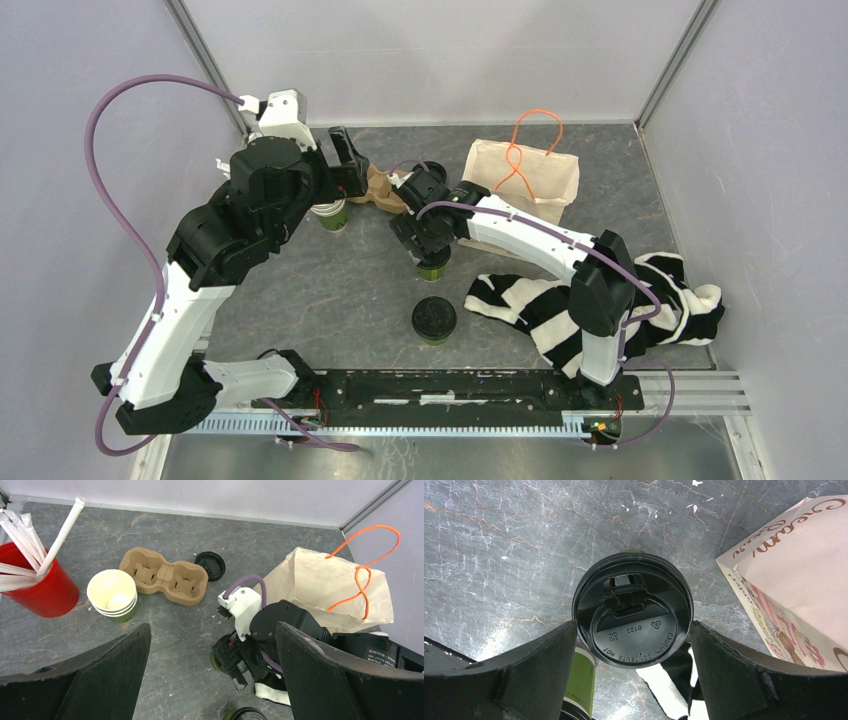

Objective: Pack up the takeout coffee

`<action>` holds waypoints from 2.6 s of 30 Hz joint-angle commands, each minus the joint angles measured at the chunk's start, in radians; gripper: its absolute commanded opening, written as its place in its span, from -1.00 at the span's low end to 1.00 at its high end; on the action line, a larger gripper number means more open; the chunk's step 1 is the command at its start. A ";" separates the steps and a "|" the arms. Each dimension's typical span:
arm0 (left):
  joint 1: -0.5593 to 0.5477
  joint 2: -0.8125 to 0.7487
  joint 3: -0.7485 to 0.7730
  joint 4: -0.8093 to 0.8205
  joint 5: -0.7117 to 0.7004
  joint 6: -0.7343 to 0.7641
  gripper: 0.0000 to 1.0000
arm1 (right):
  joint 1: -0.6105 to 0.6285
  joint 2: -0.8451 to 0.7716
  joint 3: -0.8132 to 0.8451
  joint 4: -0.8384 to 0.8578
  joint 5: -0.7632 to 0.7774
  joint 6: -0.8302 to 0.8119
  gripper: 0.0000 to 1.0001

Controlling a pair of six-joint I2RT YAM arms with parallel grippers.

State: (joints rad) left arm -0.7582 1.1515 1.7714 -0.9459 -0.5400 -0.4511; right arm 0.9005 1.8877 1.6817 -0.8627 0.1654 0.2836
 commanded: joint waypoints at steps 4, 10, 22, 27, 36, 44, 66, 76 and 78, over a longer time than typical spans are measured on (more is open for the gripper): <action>0.003 0.013 0.026 0.044 0.008 0.072 0.99 | -0.003 0.012 0.034 0.038 -0.014 -0.006 0.76; 0.003 0.017 0.023 0.044 0.009 0.071 0.99 | -0.002 0.020 0.028 0.038 -0.017 -0.011 0.74; 0.003 0.029 0.022 0.050 0.008 0.077 0.99 | -0.006 0.031 -0.012 0.047 0.004 -0.030 0.78; 0.003 0.032 0.022 0.055 0.009 0.076 0.99 | -0.012 0.030 -0.050 0.056 0.009 -0.032 0.78; 0.003 0.043 0.027 0.059 0.015 0.074 0.99 | -0.018 0.007 -0.071 0.083 -0.007 -0.045 0.70; 0.003 0.058 0.037 0.066 0.023 0.064 0.99 | -0.019 -0.045 -0.022 0.119 -0.010 -0.088 0.60; 0.005 0.074 0.075 0.095 -0.009 -0.009 0.99 | -0.018 -0.340 0.022 0.176 -0.147 -0.132 0.53; 0.008 0.142 0.118 0.142 0.057 -0.093 0.99 | -0.018 -0.660 0.031 0.186 -0.064 -0.198 0.53; 0.012 0.164 0.122 0.158 0.086 -0.117 0.99 | -0.019 -0.728 0.031 0.188 -0.019 -0.206 0.53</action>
State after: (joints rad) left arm -0.7567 1.2751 1.8591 -0.8562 -0.5053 -0.4835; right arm 0.8852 1.2888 1.6650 -0.7158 0.0578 0.1188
